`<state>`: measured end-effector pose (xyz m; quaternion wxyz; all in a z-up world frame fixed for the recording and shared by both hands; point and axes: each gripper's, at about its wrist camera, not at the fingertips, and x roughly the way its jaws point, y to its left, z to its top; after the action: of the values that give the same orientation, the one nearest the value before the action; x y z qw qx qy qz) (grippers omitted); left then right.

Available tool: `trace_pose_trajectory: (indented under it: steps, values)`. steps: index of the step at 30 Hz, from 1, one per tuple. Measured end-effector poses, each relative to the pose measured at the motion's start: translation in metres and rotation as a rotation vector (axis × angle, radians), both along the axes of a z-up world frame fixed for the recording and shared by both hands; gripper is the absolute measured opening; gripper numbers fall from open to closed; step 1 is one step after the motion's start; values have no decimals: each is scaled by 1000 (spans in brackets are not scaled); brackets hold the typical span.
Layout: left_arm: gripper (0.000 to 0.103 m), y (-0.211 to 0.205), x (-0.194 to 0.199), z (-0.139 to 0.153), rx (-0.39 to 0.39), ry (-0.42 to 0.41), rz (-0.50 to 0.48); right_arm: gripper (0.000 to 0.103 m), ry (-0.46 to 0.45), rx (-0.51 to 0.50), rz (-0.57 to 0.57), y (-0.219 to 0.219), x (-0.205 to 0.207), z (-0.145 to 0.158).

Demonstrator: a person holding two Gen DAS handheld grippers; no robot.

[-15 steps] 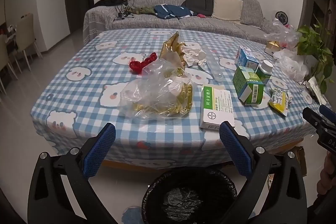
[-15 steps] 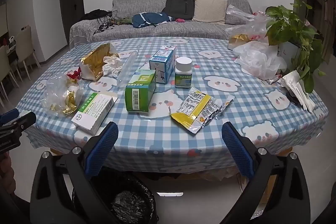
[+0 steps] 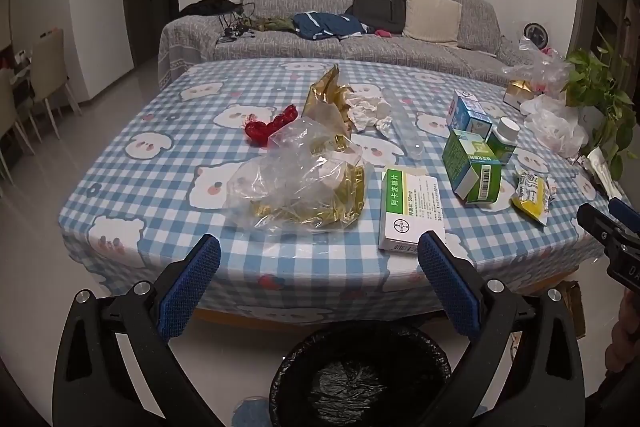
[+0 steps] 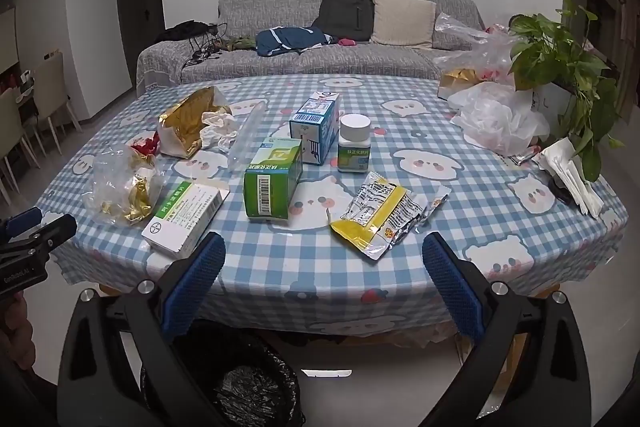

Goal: Collect trash

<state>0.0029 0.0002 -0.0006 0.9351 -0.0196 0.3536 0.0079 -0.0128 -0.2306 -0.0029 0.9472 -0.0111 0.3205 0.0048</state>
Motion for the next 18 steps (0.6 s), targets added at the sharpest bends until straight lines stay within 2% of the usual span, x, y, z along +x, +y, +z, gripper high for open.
trace_pose_trajectory:
  steps: [18]
  values:
    - [97,-1,0,4,8,-7,-7,95,8,23,3,4,2,0]
